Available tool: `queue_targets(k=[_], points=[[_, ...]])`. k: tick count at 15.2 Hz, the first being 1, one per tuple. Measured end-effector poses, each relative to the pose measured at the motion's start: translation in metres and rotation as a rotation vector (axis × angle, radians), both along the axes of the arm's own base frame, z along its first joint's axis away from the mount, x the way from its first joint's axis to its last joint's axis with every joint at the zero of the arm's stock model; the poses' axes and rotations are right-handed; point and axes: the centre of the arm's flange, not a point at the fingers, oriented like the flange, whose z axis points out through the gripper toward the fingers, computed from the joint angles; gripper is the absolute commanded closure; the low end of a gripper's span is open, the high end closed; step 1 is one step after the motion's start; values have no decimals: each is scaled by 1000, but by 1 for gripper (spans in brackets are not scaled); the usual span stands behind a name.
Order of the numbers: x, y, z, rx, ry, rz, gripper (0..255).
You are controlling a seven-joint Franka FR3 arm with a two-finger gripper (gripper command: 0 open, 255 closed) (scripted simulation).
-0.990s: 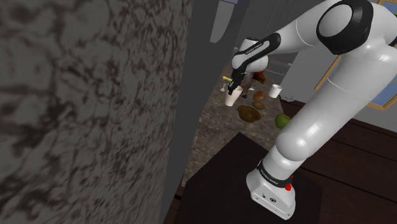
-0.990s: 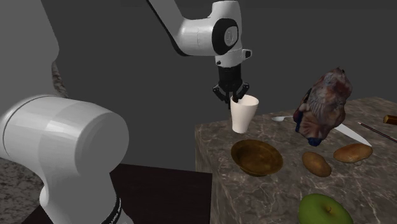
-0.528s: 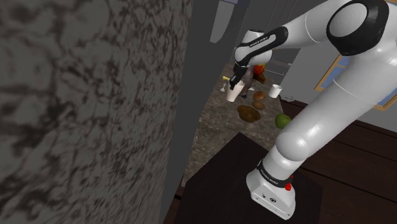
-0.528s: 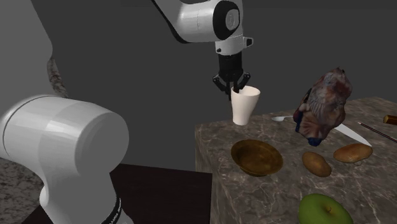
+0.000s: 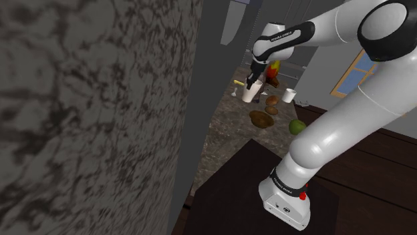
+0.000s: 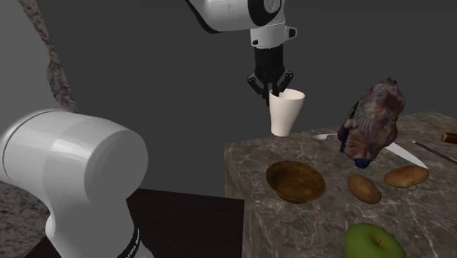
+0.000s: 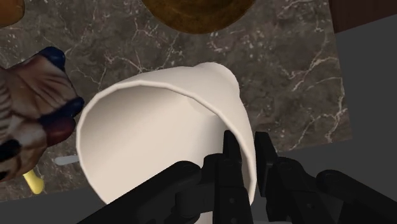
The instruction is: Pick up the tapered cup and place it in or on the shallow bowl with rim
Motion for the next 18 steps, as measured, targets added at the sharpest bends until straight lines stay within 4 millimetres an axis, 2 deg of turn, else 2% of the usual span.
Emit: queue_targets(k=[10,12,18], points=[[-117,-31,33,0,0,-1,255],[-127,-36,37,0,0,-1,255],[-132,-37,10,0,0,0,255]])
